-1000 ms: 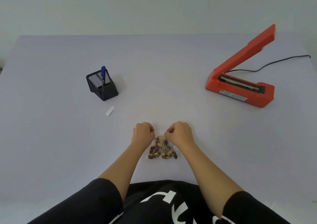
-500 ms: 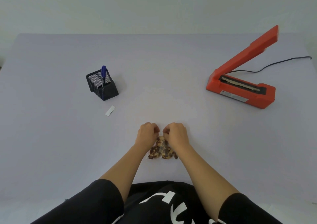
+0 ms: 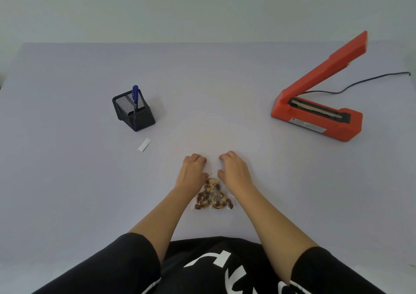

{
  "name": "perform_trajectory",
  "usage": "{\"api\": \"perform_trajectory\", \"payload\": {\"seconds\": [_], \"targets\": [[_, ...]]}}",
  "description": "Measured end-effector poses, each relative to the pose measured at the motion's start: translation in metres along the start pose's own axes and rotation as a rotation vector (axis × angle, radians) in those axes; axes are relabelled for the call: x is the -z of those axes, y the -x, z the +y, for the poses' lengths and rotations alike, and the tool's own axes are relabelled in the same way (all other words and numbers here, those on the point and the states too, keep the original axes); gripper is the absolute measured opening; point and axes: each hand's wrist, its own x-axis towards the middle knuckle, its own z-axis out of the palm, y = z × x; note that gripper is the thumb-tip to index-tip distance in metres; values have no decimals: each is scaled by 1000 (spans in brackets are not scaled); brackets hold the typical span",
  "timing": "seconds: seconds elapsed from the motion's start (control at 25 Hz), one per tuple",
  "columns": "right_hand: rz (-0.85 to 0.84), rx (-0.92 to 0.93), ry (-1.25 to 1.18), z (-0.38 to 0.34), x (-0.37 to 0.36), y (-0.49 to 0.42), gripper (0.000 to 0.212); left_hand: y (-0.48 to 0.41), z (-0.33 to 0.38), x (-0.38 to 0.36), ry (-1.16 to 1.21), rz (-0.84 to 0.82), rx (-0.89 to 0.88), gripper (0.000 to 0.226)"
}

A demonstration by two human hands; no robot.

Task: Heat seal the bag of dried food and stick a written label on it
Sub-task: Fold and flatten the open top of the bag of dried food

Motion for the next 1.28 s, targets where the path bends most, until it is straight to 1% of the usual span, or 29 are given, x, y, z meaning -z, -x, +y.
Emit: {"api": "perform_trajectory", "payload": {"seconds": [0.08, 0.2, 0.24, 0.32, 0.4, 0.52, 0.6, 0.64, 0.68, 0.76, 0.8, 0.84, 0.96, 1.12, 1.2, 1.28], "targets": [[4, 9, -23, 2, 1, 3, 36, 2, 1, -2, 16, 20, -13, 36], [10, 46, -70, 4, -4, 9, 15, 9, 1, -10, 37, 18, -60, 23], [10, 52, -71, 4, -5, 10, 14, 10, 0, -12, 46, 16, -56, 22], [4, 47, -81, 5, -5, 9, 18, 9, -1, -9, 66, 25, -29, 21], [-3, 55, -74, 4, -3, 8, 25, 5, -1, -4, 61, 20, -20, 26], [-25, 75, 61, 3, 1, 2, 41, -2, 0, 4, 46, -15, -12, 40], [-7, 50, 138, 2, 6, -2, 51, -4, 0, 7, 37, -23, -2, 43], [6, 38, 139, 2, 7, -3, 52, -3, 0, 6, 35, -19, -1, 40], [18, 45, 120, 1, 6, -3, 49, -1, 0, 5, 35, -7, -12, 35], [26, 103, 69, -1, 0, 2, 29, 7, 1, -2, 29, 13, -57, 21], [25, 120, 46, -1, -4, 6, 21, 11, 1, -6, 34, 23, -66, 18], [31, 124, 21, 0, -7, 9, 19, 12, 1, -8, 50, 31, -57, 18], [49, 89, -38, 4, -10, 10, 20, 9, 0, -7, 99, 40, -26, 20], [25, 39, -10, 5, -5, 6, 28, 3, 0, -2, 68, -6, 15, 37], [46, -55, -9, 4, -4, 8, 29, 5, 3, -1, 71, -7, 67, 43], [88, -187, -89, 0, -5, 11, 26, 8, 5, -1, 90, 12, 180, 47]]}}
